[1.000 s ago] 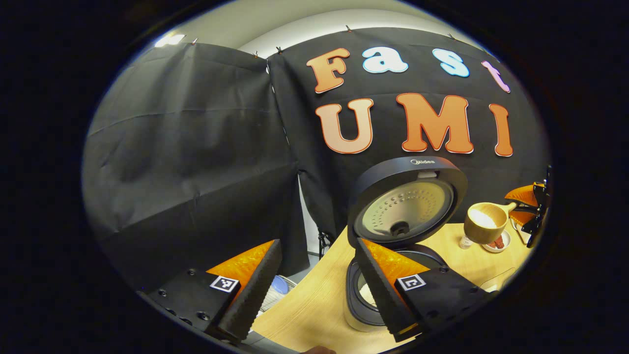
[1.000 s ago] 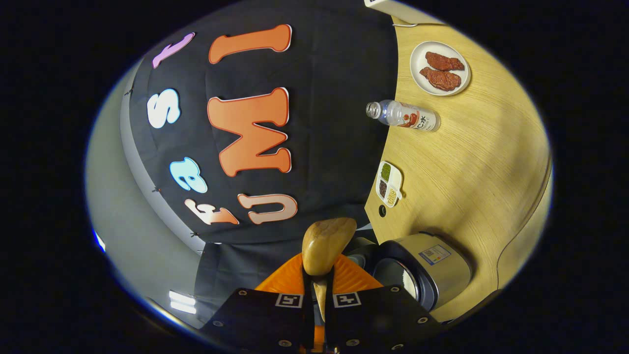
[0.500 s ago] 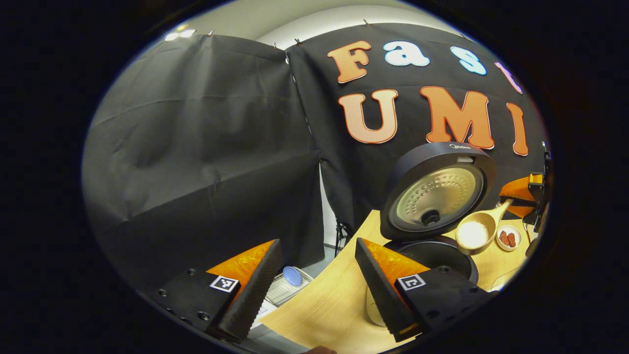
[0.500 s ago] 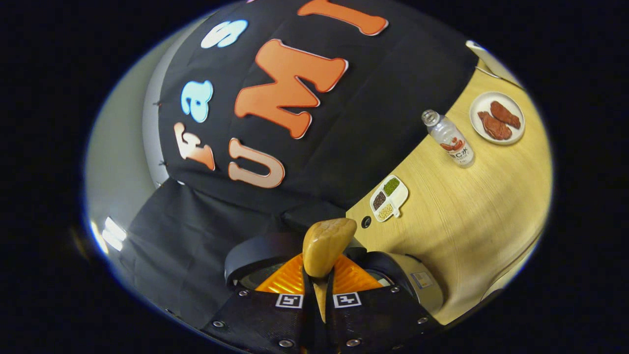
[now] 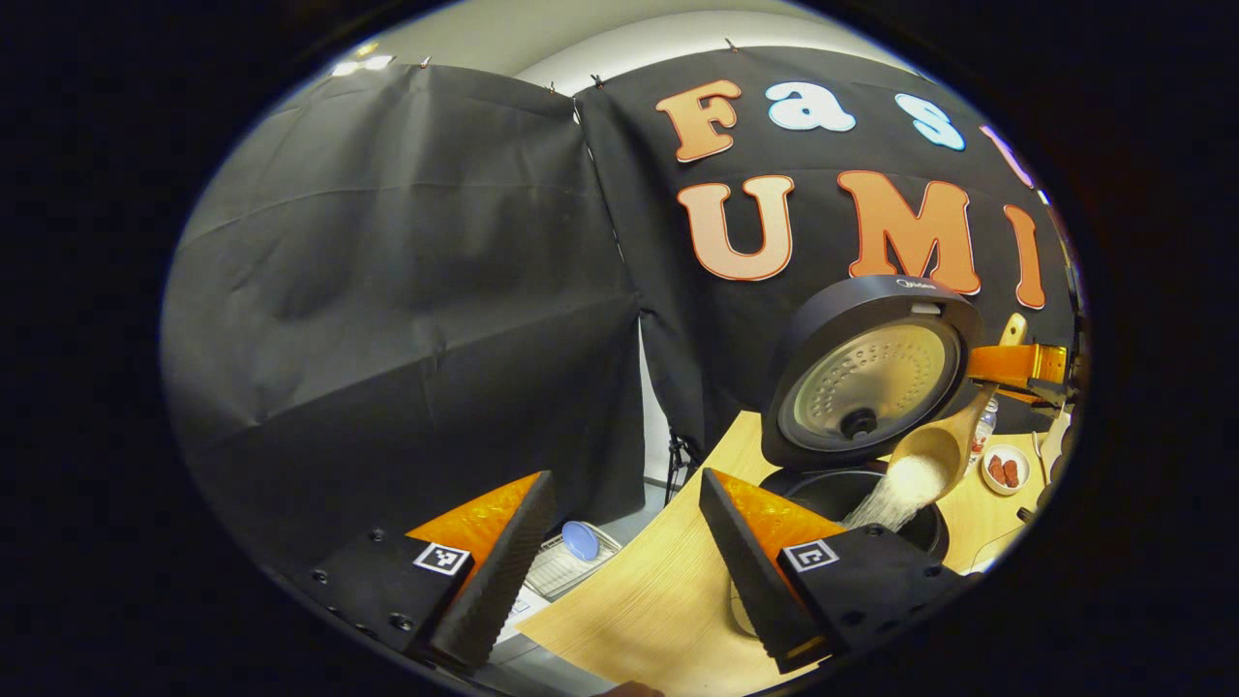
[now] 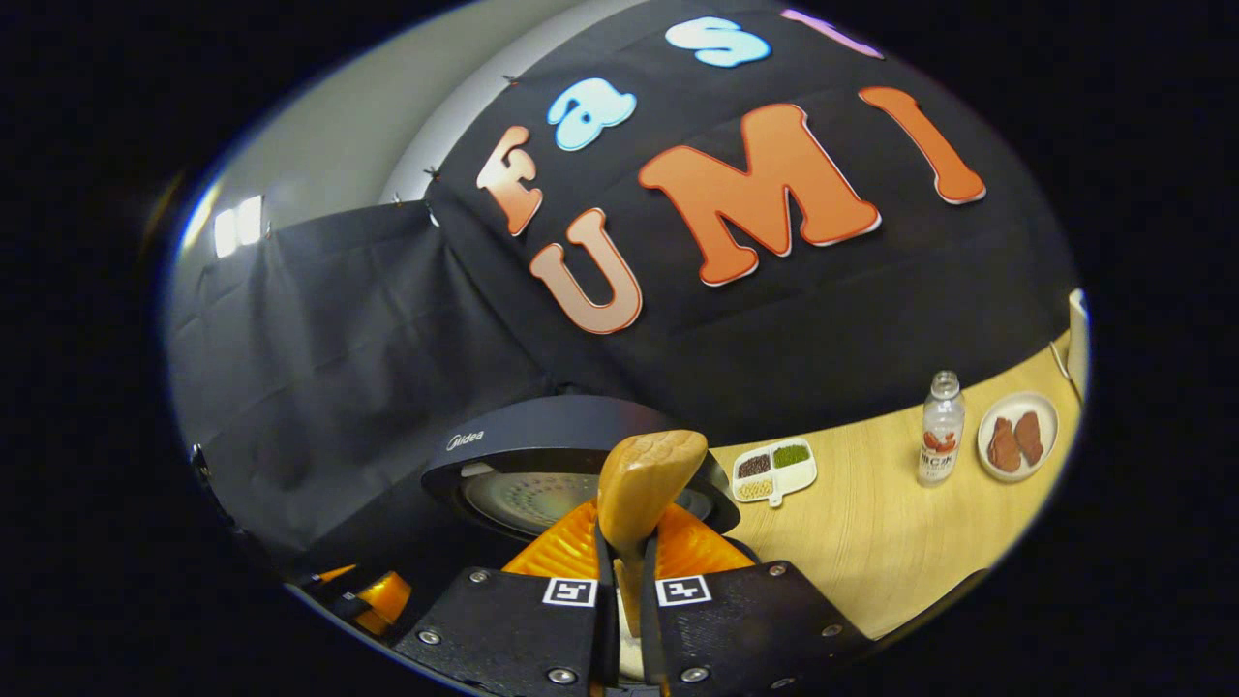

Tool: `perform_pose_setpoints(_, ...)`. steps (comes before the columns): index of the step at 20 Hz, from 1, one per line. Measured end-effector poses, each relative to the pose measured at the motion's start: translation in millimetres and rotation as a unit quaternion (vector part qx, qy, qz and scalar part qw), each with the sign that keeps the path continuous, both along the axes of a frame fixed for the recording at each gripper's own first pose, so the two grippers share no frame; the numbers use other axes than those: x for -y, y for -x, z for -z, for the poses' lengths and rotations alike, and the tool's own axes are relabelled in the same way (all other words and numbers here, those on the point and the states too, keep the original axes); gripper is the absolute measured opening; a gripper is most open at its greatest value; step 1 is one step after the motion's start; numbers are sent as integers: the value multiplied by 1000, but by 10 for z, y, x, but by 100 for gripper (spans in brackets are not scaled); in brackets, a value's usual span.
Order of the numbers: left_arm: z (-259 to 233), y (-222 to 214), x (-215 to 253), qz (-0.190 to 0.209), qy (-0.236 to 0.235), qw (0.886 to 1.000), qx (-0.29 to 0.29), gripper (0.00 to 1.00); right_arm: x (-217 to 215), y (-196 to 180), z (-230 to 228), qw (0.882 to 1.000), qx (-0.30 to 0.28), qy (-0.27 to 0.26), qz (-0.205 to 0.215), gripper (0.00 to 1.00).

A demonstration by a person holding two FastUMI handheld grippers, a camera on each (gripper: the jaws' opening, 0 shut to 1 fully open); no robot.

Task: Close the left gripper, press the button to open the rice cooker; take a wooden spoon from the chopstick holder with the right hand, scoop a spoonful of rice and pour it into the rice cooker, then put the wooden spoon back into the chopstick holder.

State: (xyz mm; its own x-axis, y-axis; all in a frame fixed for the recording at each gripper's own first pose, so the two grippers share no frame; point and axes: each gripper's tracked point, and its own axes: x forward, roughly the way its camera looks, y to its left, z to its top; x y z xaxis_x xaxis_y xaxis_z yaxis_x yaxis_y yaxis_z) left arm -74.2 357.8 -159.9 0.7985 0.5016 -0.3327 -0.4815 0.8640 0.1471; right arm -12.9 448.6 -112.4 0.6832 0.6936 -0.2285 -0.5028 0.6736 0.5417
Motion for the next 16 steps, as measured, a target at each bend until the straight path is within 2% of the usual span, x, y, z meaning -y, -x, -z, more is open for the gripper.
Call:
perform_pose_setpoints(2,7,3,-10,-1,-2,1000,-1,96,-47,40,-72,1000,19,8,-7,8)
perform_pose_setpoints(4,10,26,-21,-2,-2,1000,-1,100,-45,34,-123,999,40,16,-9,8)
perform_pose_setpoints(6,26,49,-30,-5,0,1000,-1,96,-60,23,-162,998,58,24,-12,8)
perform_pose_setpoints(7,25,56,-37,-6,1,1000,-1,100,-79,32,-170,997,65,28,-15,8)
perform_pose_setpoints(8,35,56,-33,-6,3,1000,-2,96,-81,38,-185,997,72,32,-18,8)
perform_pose_setpoints(10,51,72,-54,-7,2,1000,-4,100,-110,88,-247,994,94,44,-24,8)
perform_pose_setpoints(15,56,77,-72,-8,1,1000,-5,100,-230,235,-382,980,174,77,-57,8)
perform_pose_setpoints(16,57,97,-68,-8,1,1000,-5,96,-252,276,-420,975,196,87,-64,8)
